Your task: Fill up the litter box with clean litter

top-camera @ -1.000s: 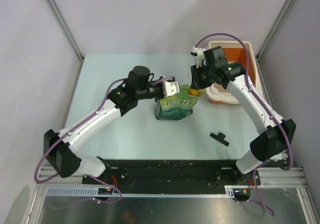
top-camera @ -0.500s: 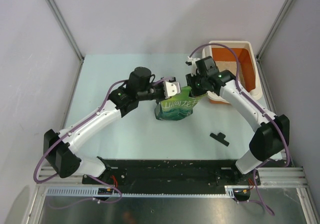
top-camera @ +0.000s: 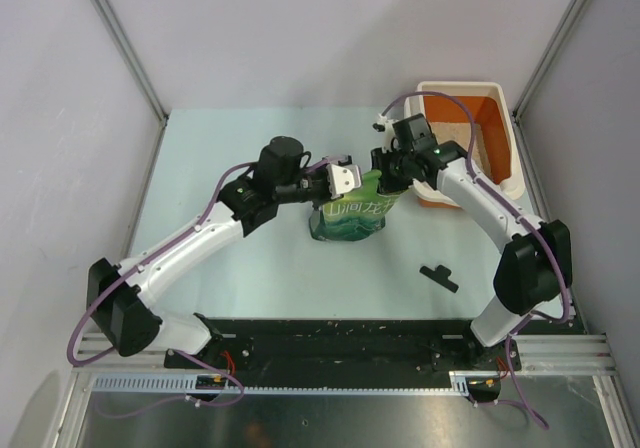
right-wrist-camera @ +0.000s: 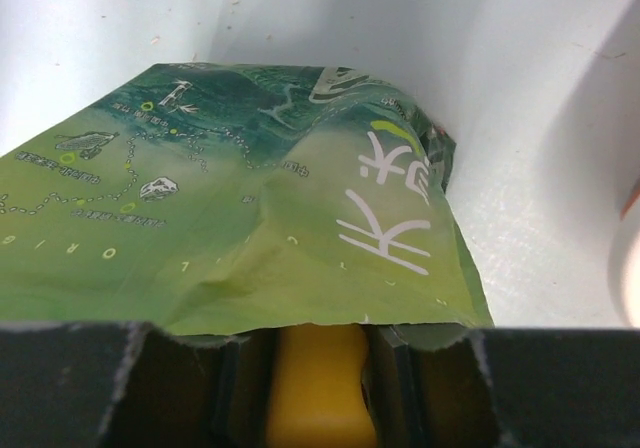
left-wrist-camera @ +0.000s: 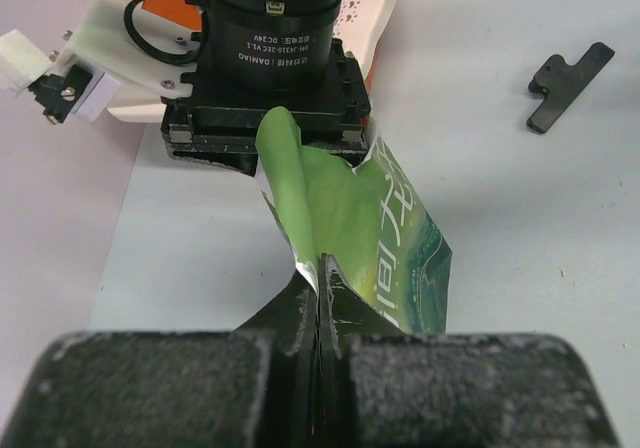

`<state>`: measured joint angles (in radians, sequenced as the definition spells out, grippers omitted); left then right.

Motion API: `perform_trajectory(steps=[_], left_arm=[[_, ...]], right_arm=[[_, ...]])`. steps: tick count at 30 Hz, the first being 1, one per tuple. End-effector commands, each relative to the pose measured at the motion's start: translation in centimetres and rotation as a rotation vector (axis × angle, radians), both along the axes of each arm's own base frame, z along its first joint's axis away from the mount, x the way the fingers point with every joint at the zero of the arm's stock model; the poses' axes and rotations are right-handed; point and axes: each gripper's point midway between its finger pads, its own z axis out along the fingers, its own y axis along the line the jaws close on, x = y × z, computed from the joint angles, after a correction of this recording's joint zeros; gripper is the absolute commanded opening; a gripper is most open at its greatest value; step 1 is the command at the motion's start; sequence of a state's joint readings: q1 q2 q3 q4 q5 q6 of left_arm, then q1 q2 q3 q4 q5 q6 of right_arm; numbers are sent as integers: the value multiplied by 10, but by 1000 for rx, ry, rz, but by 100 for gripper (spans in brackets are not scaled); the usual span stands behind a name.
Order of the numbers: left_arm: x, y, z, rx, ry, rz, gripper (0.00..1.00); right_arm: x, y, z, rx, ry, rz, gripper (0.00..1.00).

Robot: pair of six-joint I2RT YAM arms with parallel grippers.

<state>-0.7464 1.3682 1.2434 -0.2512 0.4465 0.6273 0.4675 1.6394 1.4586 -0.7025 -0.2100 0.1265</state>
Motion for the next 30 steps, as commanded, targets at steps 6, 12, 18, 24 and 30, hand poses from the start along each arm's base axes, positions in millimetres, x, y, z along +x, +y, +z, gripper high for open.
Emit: perform_trajectory(steps=[6, 12, 18, 24, 30], left_arm=[[-15, -12, 41, -112, -62, -63, 0], [-10, -10, 44, -101, -98, -33, 0], [-7, -2, 45, -68, -156, -1, 0], [-3, 6, 41, -11, -207, 30, 1], [2, 11, 35, 42, -238, 36, 0]], right_arm=[[-27, 29, -29, 361, 314, -19, 0], [-31, 38, -5, 578, 340, 58, 0], [-23, 24, 23, 768, 373, 60, 0], [-15, 1, 55, 893, 374, 75, 0], [-16, -27, 71, 927, 345, 66, 0]])
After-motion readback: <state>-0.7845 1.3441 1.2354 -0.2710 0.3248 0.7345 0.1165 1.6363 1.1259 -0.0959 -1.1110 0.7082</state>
